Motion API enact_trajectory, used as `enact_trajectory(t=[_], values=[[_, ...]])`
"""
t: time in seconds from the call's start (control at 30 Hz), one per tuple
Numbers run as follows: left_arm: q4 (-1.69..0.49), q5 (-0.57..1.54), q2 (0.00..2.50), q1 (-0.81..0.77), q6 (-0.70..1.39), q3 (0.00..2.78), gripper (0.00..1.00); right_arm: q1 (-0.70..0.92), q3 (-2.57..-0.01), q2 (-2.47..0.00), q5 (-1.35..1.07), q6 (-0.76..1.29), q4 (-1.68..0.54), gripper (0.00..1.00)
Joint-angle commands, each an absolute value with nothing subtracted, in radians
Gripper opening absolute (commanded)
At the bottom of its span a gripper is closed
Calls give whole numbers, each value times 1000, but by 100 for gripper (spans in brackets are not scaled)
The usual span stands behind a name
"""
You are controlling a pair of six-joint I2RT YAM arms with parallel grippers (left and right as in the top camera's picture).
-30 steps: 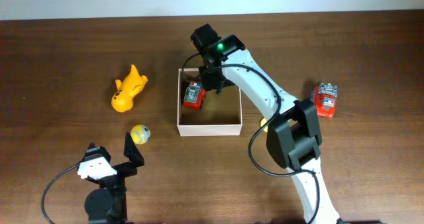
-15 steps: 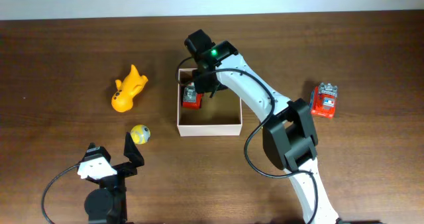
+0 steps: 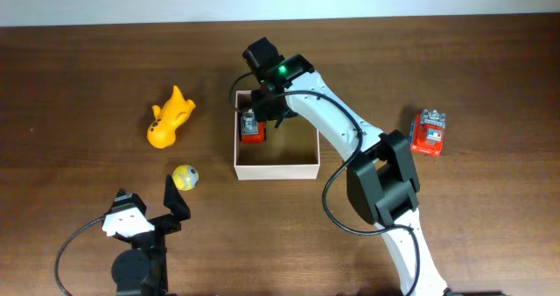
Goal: Pack container
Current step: 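Raise the right gripper out of the box and move right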
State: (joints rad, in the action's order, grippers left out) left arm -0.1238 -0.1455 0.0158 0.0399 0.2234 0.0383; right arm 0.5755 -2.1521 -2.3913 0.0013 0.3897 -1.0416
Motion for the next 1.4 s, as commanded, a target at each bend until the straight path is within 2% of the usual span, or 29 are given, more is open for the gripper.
enact_trajectory(t=[0.0, 0.53, 0.7, 1.0, 1.13, 1.27, 1.37], values=[[-121, -138, 11, 44, 204, 32, 99, 583, -2144, -2399, -6, 397, -1044, 50], [-121, -138, 11, 44, 204, 32, 99, 542, -2148, -2387, 30, 360, -1115, 50], [-121, -138, 11, 44, 204, 32, 99, 533, -2198, -2350, 31, 320, -1166, 54], [-121, -138, 11, 44, 204, 32, 99, 528, -2524, -2284, 38, 288, -1396, 61], [-121, -138, 11, 44, 204, 32, 99, 496, -2762, -2274, 108, 265, -1530, 68], [-121, -138, 11, 44, 204, 32, 99, 407, -2924, -2274, 198, 239, -1690, 72], [-121, -138, 11, 44, 204, 32, 99, 313, -2926, -2268, 135, 171, -1699, 75]])
